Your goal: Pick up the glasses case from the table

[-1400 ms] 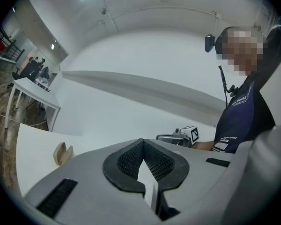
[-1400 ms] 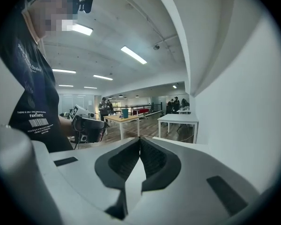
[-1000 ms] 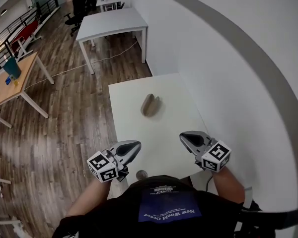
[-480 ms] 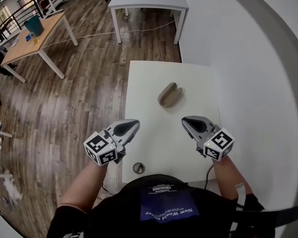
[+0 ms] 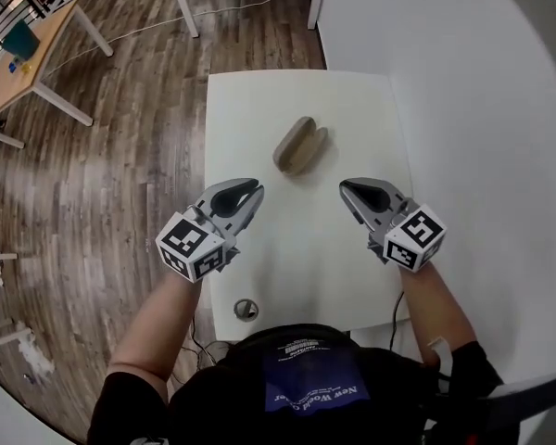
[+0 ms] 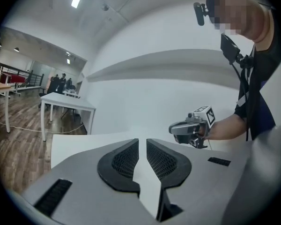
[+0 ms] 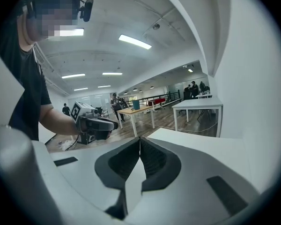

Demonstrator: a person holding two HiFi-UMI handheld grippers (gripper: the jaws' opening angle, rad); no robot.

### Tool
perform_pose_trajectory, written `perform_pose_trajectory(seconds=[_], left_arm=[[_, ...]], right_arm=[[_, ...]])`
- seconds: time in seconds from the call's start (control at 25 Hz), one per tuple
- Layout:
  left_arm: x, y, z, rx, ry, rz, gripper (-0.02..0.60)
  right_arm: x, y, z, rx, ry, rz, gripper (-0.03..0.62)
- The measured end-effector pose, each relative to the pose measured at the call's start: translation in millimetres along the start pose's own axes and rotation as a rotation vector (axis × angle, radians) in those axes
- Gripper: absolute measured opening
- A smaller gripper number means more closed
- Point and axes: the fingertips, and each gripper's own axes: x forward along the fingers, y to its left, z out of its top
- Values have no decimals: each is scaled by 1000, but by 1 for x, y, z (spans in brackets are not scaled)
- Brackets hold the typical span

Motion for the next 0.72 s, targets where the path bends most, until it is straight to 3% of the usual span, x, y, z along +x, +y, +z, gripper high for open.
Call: perform_pose_trajectory(seconds=[0.28,0.48,0.72], left_arm=[[80,27,-19,49,63,-25,111],[140,18,-54,94,147,-90,147],[194,32,-109,145,265,-71,215]], right_arm=[[20,-54,-10,-8,-5,-25,2],[33,-88,-31,20,-16,-40,2],[48,-117,-68,55,-16,-29,2]])
